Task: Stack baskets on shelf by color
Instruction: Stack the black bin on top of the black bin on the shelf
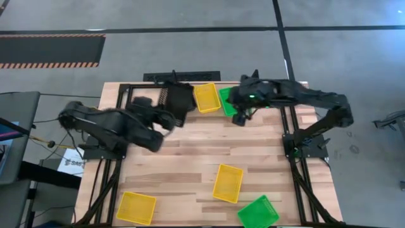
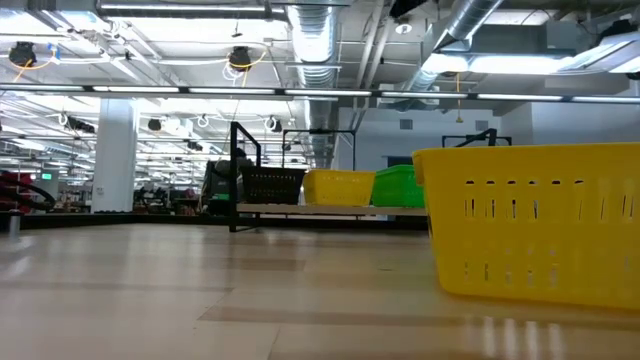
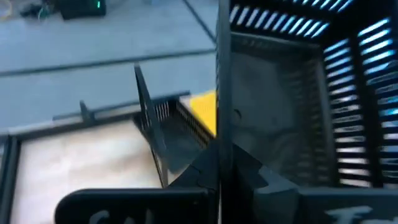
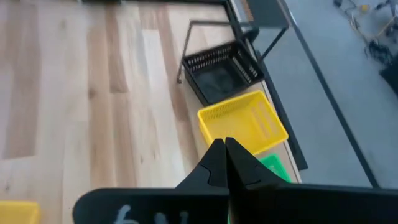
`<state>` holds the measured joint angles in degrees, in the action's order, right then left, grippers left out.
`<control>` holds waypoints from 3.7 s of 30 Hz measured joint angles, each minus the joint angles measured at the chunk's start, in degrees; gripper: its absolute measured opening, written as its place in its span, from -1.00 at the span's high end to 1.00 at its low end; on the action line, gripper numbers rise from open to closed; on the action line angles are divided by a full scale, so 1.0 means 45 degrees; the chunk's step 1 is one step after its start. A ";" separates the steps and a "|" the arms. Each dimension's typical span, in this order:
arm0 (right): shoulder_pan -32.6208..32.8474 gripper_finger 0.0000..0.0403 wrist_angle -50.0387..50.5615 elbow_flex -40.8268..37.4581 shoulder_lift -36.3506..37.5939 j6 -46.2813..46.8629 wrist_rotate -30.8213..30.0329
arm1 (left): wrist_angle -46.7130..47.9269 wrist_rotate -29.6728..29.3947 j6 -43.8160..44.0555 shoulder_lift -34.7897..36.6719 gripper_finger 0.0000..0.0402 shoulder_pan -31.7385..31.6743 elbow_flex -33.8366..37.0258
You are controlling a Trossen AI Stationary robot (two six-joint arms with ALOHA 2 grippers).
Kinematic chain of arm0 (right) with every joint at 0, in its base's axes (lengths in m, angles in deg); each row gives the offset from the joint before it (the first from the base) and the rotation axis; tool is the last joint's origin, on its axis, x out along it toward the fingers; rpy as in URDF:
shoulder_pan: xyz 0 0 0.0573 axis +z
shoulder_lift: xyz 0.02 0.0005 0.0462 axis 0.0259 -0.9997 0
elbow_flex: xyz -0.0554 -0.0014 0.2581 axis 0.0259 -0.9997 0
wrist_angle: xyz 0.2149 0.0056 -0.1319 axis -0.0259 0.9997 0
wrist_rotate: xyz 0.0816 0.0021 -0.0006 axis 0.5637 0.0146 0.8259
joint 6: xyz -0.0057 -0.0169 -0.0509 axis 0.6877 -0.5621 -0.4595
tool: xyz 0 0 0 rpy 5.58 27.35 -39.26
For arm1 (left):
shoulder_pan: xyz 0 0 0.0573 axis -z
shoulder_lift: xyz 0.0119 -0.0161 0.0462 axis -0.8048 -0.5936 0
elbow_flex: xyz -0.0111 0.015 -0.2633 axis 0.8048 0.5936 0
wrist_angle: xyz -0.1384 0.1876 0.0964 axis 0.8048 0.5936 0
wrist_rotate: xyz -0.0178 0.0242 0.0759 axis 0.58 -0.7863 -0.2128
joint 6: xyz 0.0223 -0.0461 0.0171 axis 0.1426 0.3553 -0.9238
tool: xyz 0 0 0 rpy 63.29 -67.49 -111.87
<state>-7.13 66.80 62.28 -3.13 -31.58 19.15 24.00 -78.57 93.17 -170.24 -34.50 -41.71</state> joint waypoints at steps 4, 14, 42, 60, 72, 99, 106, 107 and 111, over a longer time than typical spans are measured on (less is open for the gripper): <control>-0.0728 0.99 -0.0270 0.0000 -0.1195 -0.0046 -0.0089 | 0.0000 -0.0662 -0.0767 0.1047 1.00 -0.0017 0.0000; -0.3796 1.00 0.2463 -0.0374 -0.3281 0.0636 0.1623 | -0.0008 -0.0725 -0.2357 0.1500 1.00 -0.0013 0.0005; -0.7001 1.00 -0.3468 -0.4794 -0.2689 0.1091 0.4562 | -0.0008 -0.0735 -0.2541 0.1573 1.00 -0.0013 0.0015; -0.7275 1.00 -0.2470 -0.4813 -0.3811 0.1209 0.2957 | -0.0008 -0.0550 -0.2220 0.1568 1.00 -0.0013 0.0015; -0.7301 1.00 -0.2508 -0.4804 -0.4262 0.1219 0.2730 | -0.0010 -0.0492 -0.2219 0.1563 1.00 -0.0011 0.0015; -0.6065 1.00 -0.3219 -0.3819 -0.2568 0.1251 0.3879 | -0.0010 -0.0488 -0.2406 0.1563 1.00 -0.0012 0.0015; -0.5458 1.00 -0.3936 -0.3281 -0.3967 0.1352 0.4697 | -0.0008 -0.0325 -0.2411 0.1558 1.00 -0.0008 0.0015; -0.5393 1.00 -0.3814 -0.3180 -0.4205 0.1350 0.4697 | -0.0010 -0.0253 -0.2411 0.1560 1.00 -0.0011 0.0015; -0.5114 1.00 -0.3749 -0.2436 -0.5093 0.1264 0.4688 | -0.0008 -0.0157 -0.2407 0.1558 1.00 -0.0008 0.0015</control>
<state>-30.14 49.93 51.32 -26.05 -25.89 40.25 23.96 -79.28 82.34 -163.23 -34.54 -41.65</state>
